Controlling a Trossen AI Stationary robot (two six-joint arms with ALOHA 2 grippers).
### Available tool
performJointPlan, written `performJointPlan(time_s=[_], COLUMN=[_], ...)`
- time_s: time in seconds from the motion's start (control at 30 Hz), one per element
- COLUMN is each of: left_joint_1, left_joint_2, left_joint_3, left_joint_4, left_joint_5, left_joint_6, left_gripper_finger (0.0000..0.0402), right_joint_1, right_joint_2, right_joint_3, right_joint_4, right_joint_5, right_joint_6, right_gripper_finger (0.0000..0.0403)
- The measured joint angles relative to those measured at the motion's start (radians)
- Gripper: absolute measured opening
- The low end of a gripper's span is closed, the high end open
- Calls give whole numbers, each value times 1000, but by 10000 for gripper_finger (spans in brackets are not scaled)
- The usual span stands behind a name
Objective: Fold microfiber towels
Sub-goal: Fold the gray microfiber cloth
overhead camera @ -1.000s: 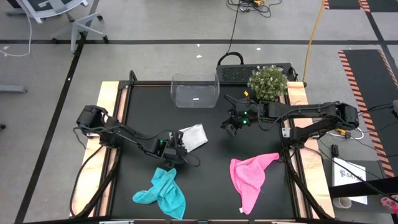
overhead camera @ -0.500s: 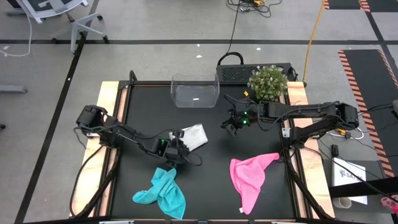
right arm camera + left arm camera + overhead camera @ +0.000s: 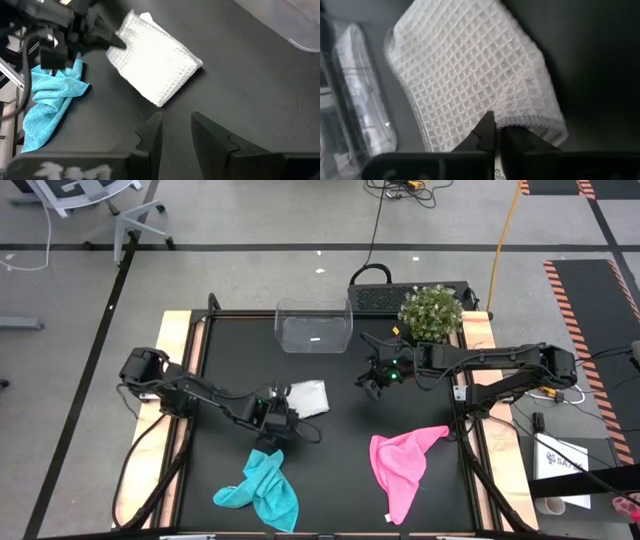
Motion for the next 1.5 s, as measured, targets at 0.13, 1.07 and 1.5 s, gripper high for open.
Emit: performJointPlan(time_s=[0.13, 1.07, 1.5], left_joint_1=[27, 84, 50], left_joint_2=[-29, -33, -122], left_joint_3=[1, 0, 78], left_joint_4=[9, -93, -413], left_joint_5=[-5, 156, -15], left_joint_6=[-6, -81, -533], left_gripper_finger=[17, 134, 175], right_joint_1=[0, 0, 6], right_joint_2=[0, -1, 28], right_joint_3=[0, 0, -1], right_joint_4=[-2, -2, 131], right_joint_5=[0, -4, -26], right_joint_6=[0, -19, 3], right_gripper_finger=[95, 95, 49])
